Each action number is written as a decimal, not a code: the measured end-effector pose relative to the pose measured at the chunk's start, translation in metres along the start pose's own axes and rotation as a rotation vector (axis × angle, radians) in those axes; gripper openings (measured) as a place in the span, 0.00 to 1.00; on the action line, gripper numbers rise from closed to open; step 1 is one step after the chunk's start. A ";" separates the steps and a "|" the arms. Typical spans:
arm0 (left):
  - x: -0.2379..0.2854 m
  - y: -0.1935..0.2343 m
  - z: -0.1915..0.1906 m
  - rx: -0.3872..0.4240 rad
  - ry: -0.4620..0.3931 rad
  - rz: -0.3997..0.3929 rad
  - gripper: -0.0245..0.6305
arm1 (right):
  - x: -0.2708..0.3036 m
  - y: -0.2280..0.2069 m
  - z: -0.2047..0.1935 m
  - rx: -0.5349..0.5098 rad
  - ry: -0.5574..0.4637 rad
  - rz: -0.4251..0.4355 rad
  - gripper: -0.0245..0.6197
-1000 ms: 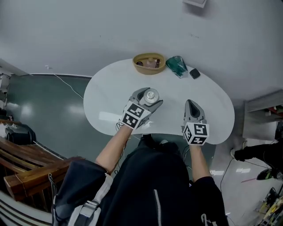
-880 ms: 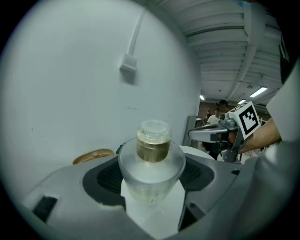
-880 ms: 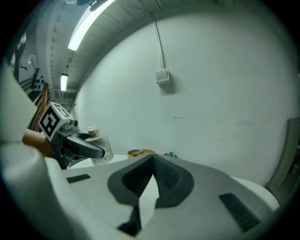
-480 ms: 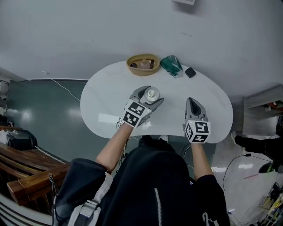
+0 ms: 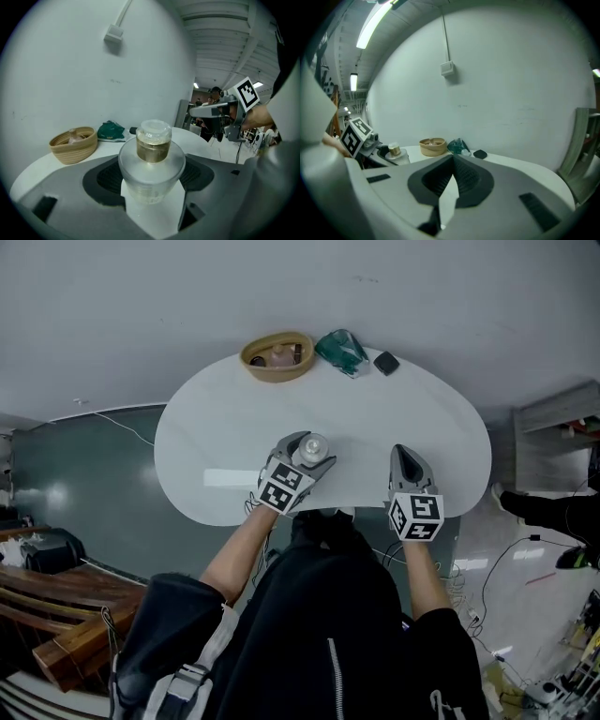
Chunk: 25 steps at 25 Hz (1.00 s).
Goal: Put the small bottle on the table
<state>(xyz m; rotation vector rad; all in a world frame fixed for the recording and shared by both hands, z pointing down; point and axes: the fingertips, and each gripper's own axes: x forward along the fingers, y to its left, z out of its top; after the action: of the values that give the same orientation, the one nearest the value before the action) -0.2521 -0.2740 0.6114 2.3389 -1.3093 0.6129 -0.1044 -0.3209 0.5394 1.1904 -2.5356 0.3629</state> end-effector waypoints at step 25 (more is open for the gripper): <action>0.179 -0.105 -0.029 0.162 0.121 -0.250 0.56 | -0.117 -0.107 -0.063 0.149 0.058 -0.329 0.04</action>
<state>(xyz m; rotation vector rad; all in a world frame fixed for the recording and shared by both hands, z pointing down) -0.0830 -0.3319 0.7211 2.4981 -0.9266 0.7897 0.0604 -0.2834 0.5624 1.5964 -2.2428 0.5017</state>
